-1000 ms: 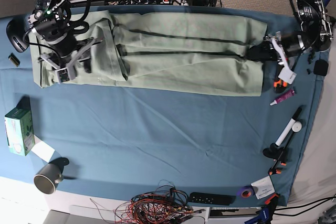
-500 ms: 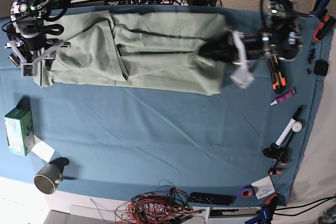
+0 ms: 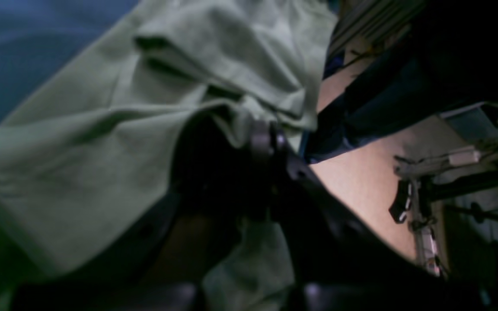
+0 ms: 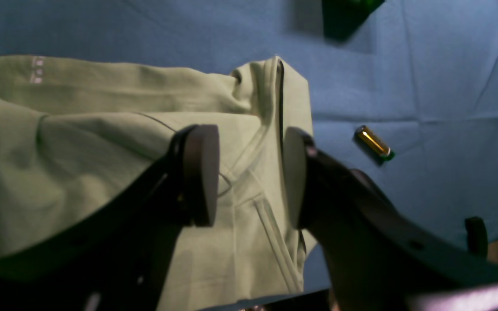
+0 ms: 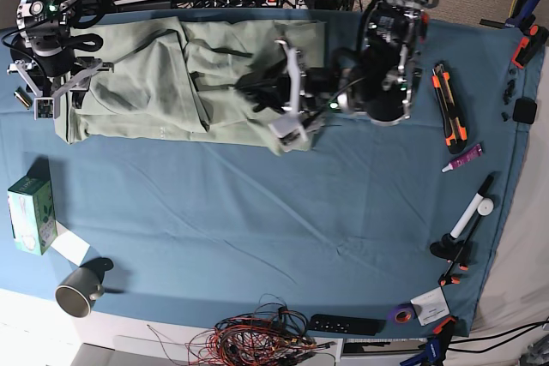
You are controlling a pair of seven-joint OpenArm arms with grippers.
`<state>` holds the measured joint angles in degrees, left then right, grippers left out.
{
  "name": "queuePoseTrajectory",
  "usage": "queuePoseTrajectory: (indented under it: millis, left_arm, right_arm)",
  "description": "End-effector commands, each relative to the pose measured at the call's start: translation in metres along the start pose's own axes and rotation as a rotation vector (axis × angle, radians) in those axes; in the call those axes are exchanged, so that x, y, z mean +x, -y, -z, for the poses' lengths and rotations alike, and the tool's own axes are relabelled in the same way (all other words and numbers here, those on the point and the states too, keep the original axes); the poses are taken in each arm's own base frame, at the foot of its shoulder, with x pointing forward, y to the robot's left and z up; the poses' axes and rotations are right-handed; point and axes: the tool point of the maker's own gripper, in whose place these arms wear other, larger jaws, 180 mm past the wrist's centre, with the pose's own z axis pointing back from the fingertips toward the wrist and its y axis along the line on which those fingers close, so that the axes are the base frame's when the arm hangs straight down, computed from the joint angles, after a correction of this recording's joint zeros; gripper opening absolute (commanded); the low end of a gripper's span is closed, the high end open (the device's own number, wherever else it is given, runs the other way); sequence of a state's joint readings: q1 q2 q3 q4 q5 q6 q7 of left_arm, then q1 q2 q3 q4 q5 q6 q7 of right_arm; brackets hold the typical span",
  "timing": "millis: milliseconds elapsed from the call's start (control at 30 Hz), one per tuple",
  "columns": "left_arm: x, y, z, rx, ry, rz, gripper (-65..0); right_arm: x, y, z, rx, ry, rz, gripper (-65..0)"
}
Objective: Fold the T-shirt properly
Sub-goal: 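Lift the band end with the left gripper and carry it toward the right gripper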
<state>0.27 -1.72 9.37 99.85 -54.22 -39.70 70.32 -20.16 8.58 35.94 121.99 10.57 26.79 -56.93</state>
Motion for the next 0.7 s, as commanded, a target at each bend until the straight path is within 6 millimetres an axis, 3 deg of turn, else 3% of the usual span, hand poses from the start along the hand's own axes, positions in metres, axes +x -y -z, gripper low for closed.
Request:
queuePoseTrajectory:
  millis: [0,167,433,667]
  left_arm:
    - [0.016,0.008,0.004,-0.033,0.053,0.018,-65.0]
    - [0.015,0.012,0.017,-0.036,0.045,0.033,-65.0]
    - [0.017,0.011,0.019,-0.024,0.051,0.040,-65.0]
    - [0.022,0.024,0.034,-0.063,0.061,0.045,-65.0]
  right_arm:
    - [0.012,0.005,-0.003,-0.013,0.048,-0.006,-40.1]
    - [0.013,0.005,-0.003,-0.014,0.052,-0.005,-40.1]
    - [0.015,0.002,-0.003,0.004,0.063,0.008,-40.1]
    - [0.016,0.002,-0.003,0.006,0.069,0.010,-40.1]
